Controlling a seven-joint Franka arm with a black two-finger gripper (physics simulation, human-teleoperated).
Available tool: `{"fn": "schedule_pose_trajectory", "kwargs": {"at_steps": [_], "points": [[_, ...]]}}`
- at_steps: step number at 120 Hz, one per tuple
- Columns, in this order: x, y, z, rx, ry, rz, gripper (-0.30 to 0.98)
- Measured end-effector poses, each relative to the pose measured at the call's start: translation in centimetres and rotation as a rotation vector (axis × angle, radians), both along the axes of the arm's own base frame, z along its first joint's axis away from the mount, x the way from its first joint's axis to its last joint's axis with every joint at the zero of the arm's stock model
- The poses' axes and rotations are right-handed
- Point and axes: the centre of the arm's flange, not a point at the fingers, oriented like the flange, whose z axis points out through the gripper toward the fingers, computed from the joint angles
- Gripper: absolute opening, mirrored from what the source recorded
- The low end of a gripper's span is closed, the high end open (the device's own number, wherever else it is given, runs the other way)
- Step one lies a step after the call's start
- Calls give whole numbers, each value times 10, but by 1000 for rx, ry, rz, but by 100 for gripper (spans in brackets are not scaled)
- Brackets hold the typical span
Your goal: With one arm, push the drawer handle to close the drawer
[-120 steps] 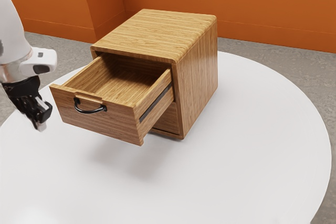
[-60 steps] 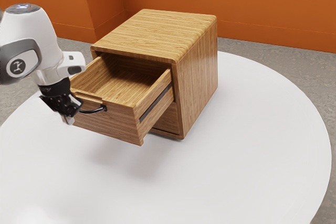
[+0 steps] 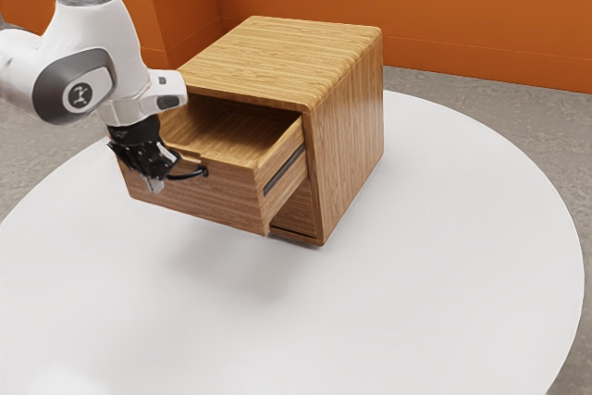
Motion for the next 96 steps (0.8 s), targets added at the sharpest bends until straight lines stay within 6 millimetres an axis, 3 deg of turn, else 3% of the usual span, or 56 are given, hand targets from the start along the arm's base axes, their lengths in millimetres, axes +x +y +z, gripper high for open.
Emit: {"fn": "schedule_pose_trajectory", "kwargs": {"at_steps": [96], "points": [[80, -4, 5, 12, -16, -53, -10]]}}
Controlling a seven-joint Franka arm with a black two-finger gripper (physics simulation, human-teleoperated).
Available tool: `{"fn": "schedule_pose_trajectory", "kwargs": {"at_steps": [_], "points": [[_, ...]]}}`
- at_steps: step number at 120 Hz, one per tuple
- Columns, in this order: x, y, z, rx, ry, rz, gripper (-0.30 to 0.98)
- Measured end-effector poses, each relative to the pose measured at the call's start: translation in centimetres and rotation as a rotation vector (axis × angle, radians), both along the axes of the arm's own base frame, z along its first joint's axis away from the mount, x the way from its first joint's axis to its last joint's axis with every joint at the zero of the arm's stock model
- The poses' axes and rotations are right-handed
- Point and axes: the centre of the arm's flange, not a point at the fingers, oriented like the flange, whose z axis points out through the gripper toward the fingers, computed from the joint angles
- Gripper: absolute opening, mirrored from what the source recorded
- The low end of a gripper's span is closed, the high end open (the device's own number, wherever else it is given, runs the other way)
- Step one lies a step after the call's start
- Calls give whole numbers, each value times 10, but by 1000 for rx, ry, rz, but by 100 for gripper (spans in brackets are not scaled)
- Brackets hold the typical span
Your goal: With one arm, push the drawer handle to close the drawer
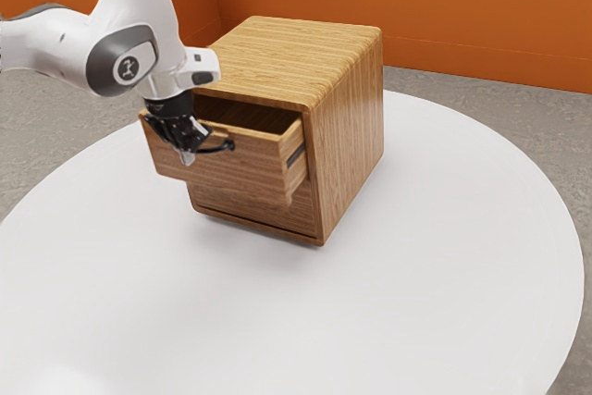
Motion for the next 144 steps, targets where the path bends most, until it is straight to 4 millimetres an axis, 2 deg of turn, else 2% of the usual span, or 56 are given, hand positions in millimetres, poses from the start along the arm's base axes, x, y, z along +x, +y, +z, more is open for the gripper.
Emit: {"fn": "schedule_pose_trajectory", "kwargs": {"at_steps": [44, 80, 120, 128, 135, 138, 144], "points": [[25, 2, -15, -10, -26, -13, -10], [53, 2, -16, -30, -74, -28, -10], [74, 7, -8, -26, -119, -64, -10], [71, 8, -10, -33, -115, -67, -10], [58, 7, -9, -59, -107, -64, -10], [48, 6, 0, -72, -111, -62, -10], [26, 4, 31, -94, -126, -58, -10]]}}
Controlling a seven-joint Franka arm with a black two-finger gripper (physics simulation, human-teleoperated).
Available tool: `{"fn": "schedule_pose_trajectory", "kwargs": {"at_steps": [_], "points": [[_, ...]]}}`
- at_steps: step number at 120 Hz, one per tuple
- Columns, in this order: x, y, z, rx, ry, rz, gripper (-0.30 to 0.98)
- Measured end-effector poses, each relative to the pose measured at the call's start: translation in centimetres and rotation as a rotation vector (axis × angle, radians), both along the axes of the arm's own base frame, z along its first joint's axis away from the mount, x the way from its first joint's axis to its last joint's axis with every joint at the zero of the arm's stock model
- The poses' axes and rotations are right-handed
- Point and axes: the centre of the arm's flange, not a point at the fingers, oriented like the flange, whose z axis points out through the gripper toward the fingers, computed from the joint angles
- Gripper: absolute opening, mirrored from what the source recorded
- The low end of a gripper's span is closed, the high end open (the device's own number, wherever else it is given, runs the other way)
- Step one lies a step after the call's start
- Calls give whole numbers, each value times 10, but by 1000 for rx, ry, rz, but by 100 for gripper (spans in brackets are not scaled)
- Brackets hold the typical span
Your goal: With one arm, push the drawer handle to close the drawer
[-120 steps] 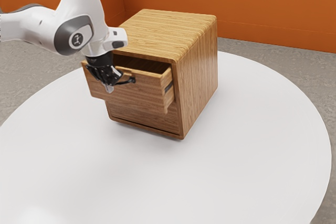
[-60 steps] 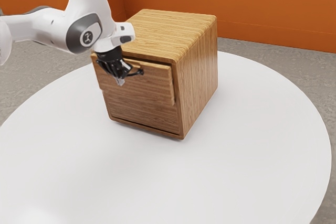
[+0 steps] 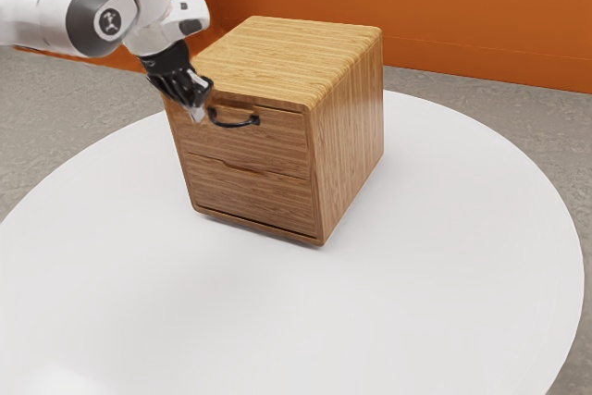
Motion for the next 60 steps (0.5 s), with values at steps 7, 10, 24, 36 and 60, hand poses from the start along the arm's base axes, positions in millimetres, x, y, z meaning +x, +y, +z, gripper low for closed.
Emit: {"fn": "schedule_pose_trajectory", "kwargs": {"at_steps": [7, 10, 24, 36, 60], "points": [[-17, -4, 51, -17, -15, 5, -10], [-19, -6, 79, -20, -26, 6, -10], [-10, -21, 159, -17, -3, 8, -3], [-13, -32, 167, -14, 80, 9, 20], [-29, -32, 161, -10, 207, 37, 50]]}}
